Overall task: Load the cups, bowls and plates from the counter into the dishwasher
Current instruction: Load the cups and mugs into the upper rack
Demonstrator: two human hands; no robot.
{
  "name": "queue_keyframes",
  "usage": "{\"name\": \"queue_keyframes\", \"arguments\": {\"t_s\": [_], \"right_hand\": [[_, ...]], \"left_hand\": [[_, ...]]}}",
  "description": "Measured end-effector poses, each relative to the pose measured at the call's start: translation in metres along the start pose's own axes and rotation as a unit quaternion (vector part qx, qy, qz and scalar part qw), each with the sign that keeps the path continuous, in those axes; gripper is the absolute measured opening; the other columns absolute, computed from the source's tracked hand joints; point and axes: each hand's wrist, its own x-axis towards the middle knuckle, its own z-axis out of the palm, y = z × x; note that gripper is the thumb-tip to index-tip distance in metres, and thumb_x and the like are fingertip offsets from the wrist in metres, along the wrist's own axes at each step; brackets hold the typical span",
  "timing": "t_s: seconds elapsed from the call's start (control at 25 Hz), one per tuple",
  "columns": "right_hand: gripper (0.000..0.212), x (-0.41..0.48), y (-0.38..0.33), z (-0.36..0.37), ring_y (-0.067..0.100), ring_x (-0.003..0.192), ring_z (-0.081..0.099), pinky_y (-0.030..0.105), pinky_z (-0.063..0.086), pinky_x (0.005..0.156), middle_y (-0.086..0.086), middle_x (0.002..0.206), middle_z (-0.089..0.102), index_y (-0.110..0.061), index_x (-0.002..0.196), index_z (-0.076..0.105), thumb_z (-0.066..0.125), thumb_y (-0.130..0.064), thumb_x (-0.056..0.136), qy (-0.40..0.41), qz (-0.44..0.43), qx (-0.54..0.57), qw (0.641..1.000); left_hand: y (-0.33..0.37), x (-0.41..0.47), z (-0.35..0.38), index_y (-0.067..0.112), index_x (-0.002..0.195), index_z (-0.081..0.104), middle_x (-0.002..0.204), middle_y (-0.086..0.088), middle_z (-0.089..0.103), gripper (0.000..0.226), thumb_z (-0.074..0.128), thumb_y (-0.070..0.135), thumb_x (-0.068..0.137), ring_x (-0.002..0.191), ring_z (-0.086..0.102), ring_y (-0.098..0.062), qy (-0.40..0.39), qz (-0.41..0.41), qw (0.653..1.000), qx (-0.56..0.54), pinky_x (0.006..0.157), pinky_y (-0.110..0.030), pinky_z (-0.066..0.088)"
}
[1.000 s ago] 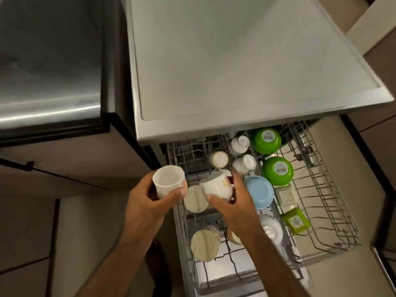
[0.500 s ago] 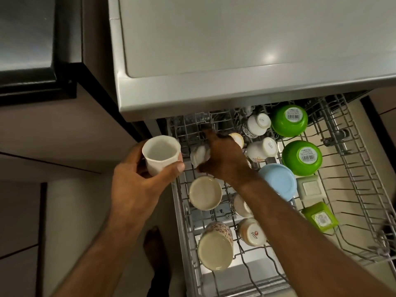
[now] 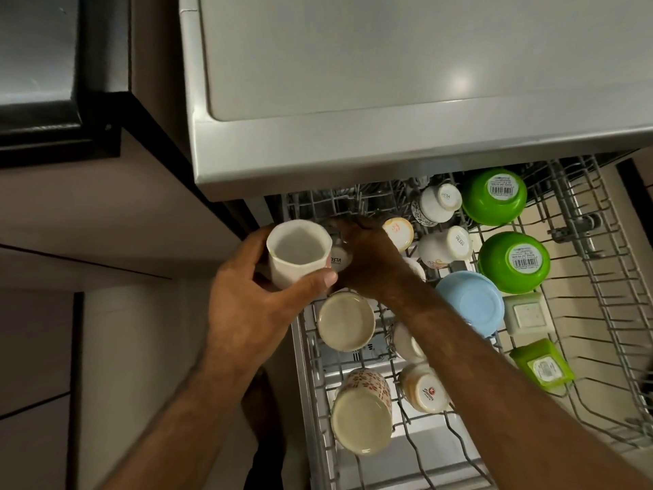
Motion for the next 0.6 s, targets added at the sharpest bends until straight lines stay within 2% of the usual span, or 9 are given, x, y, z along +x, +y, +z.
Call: {"name": "queue_keyframes", "arguments": {"t_s": [0.12,0.2,0.28,0.32,0.4,0.48,0.52,0.6], "right_hand": [[0.104,-0.008,0.003,-0.014,0.021,0.131,0.049,0.026,0.041,0.103,0.001,0.143,0.051,-0.024,0.147,0.046,0.097,-0.032,0.057,0.005,0.008,0.035,0.999],[0.096,-0.019,0.003,-0.024,0.018,0.127,0.053,0.027,0.044,0.101,0.001,0.143,0.052,-0.023,0.147,0.047,0.095,-0.028,0.064,0.035,0.024,0.07,0.997],[0.082,-0.035,0.002,-0.027,0.017,0.119,0.059,0.032,0.053,0.098,0.001,0.136,0.058,-0.02,0.144,0.049,0.09,-0.013,0.072,0.055,0.03,0.222,0.973],[0.076,-0.045,0.001,-0.027,0.02,0.118,0.061,0.034,0.055,0.097,0.004,0.132,0.061,-0.017,0.142,0.049,0.084,-0.001,0.077,0.044,0.02,0.331,0.942],[0.076,-0.066,-0.003,-0.025,0.029,0.122,0.06,0.041,0.054,0.097,0.012,0.133,0.062,-0.012,0.144,0.043,0.072,0.014,0.079,0.001,-0.021,0.514,0.857],[0.084,-0.081,-0.007,-0.02,0.033,0.125,0.058,0.046,0.051,0.101,0.013,0.14,0.058,-0.011,0.145,0.039,0.075,0.013,0.073,-0.032,-0.057,0.626,0.777],[0.089,-0.086,-0.01,-0.017,0.033,0.124,0.058,0.048,0.049,0.103,0.013,0.143,0.056,-0.011,0.146,0.038,0.08,0.008,0.071,-0.032,-0.064,0.657,0.75],[0.092,-0.088,-0.016,-0.012,0.032,0.123,0.059,0.048,0.05,0.103,0.013,0.145,0.054,-0.01,0.148,0.036,0.084,-0.003,0.07,-0.004,-0.05,0.688,0.724]], "left_hand": [[0.001,-0.001,0.003,0.035,0.123,0.066,0.119,0.012,0.069,0.07,0.091,0.059,0.063,0.107,0.068,-0.008,0.003,0.008,1.0,0.012,0.081,-0.026,0.059],[0.004,0.0,0.004,0.035,0.122,0.067,0.12,0.009,0.068,0.071,0.089,0.062,0.06,0.108,0.068,-0.009,0.003,-0.004,1.0,0.004,0.083,-0.026,0.059],[0.007,0.001,0.007,0.028,0.122,0.067,0.116,0.005,0.072,0.067,0.092,0.052,0.064,0.106,0.071,-0.012,-0.007,-0.046,0.997,-0.058,0.082,-0.03,0.058],[0.009,0.002,0.01,0.025,0.122,0.067,0.113,0.005,0.074,0.067,0.092,0.05,0.065,0.102,0.072,-0.012,-0.011,-0.07,0.994,-0.088,0.078,-0.03,0.057],[0.012,0.006,0.016,0.02,0.121,0.065,0.108,0.002,0.075,0.071,0.091,0.054,0.064,0.093,0.073,-0.015,-0.01,-0.102,0.988,-0.112,0.069,-0.028,0.055],[0.014,0.01,0.022,0.017,0.119,0.066,0.104,-0.003,0.075,0.071,0.086,0.055,0.062,0.084,0.073,-0.017,-0.02,-0.127,0.983,-0.129,0.063,-0.029,0.053],[0.014,0.011,0.025,0.015,0.117,0.068,0.102,-0.006,0.076,0.069,0.086,0.053,0.063,0.08,0.072,-0.018,-0.03,-0.139,0.98,-0.139,0.063,-0.03,0.054],[0.014,0.014,0.026,0.012,0.115,0.071,0.099,-0.01,0.076,0.061,0.085,0.048,0.068,0.076,0.069,-0.022,-0.053,-0.152,0.975,-0.151,0.063,-0.031,0.055]]}}
